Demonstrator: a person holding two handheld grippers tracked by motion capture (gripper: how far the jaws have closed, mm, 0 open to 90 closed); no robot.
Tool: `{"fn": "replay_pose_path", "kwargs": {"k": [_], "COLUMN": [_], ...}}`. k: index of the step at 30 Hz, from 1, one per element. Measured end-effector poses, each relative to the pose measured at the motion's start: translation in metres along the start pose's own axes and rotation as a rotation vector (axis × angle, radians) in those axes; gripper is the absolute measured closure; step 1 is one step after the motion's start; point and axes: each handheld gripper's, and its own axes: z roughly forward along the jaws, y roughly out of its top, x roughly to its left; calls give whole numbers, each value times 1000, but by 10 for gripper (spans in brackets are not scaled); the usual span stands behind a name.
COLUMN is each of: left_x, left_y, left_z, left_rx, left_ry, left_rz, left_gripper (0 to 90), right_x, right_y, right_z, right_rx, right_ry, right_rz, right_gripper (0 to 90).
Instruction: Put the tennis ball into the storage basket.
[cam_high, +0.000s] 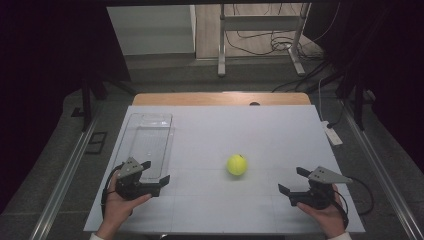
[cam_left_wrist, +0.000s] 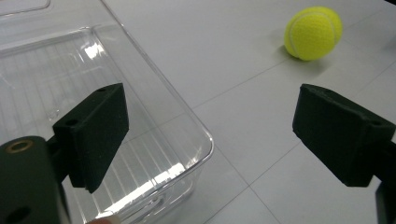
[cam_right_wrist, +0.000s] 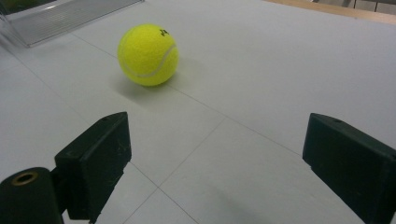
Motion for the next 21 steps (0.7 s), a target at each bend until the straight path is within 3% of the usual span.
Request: {"fn": "replay_pose_path", "kwargs": {"k": [21], "left_x": [-7], "left_y": [19], "left_z": [6], "left_rx": [41], "left_ry": [-32], "left_rz": [41], "left_gripper": [122], "right_x": [-1], "right_y": [0], "right_z": [1], "right_rx": [4], "right_ry": [-3], "right_rz": [0], "right_gripper": [85]}}
